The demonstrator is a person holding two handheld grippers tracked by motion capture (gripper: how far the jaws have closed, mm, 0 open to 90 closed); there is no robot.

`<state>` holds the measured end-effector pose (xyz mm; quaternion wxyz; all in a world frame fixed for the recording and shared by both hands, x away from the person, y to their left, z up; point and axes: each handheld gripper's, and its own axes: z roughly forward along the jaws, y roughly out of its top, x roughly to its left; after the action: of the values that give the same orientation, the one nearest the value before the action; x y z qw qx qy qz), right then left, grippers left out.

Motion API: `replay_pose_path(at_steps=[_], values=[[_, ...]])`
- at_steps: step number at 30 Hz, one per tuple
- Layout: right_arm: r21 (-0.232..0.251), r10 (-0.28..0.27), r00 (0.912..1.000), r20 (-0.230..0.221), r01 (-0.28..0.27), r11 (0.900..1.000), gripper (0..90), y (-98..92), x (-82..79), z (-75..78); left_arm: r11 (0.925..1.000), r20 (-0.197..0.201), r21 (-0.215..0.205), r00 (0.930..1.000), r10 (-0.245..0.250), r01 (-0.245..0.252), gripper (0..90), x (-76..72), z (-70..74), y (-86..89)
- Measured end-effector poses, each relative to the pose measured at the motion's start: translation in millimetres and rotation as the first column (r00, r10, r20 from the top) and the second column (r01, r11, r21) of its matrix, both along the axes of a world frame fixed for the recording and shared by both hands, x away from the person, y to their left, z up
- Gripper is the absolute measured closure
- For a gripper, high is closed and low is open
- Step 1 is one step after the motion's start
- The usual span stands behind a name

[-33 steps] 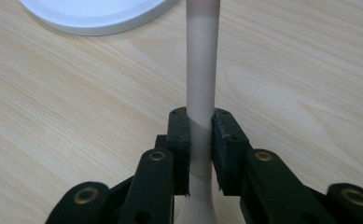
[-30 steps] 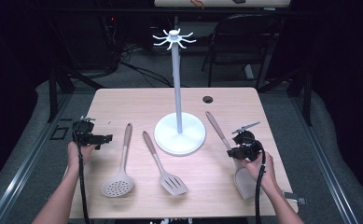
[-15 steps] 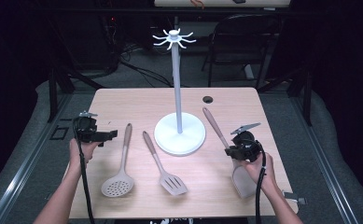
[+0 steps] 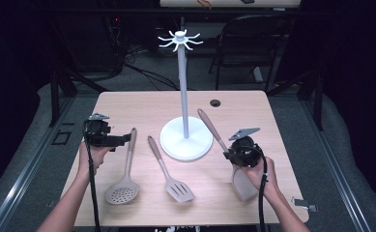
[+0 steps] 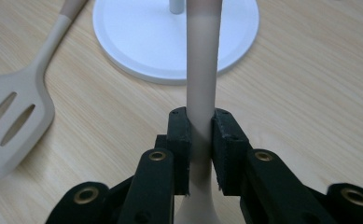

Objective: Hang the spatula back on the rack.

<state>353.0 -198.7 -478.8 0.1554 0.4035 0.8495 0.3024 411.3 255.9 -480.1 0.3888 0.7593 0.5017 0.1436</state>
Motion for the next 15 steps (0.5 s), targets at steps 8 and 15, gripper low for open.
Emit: replay_pose_path(at_steps=[8, 15], values=[[-0.009, 0.045, 0.9986, 0.026, -0.045, 0.999, 78.7, 19.9, 3.3, 7.2, 0.9984, 0.012, -0.031, 0.9988, -0.047, 0.047, 0.0, -4.0, 2.8, -13.6], [0.009, 0.063, 0.9961, 0.063, -0.063, 0.998, 78.8, 31.5, 5.3, 11.4, 0.9988, 0.069, -0.028, 0.9969, -0.037, 0.039, 0.3, -6.4, 11.8, -26.4]])
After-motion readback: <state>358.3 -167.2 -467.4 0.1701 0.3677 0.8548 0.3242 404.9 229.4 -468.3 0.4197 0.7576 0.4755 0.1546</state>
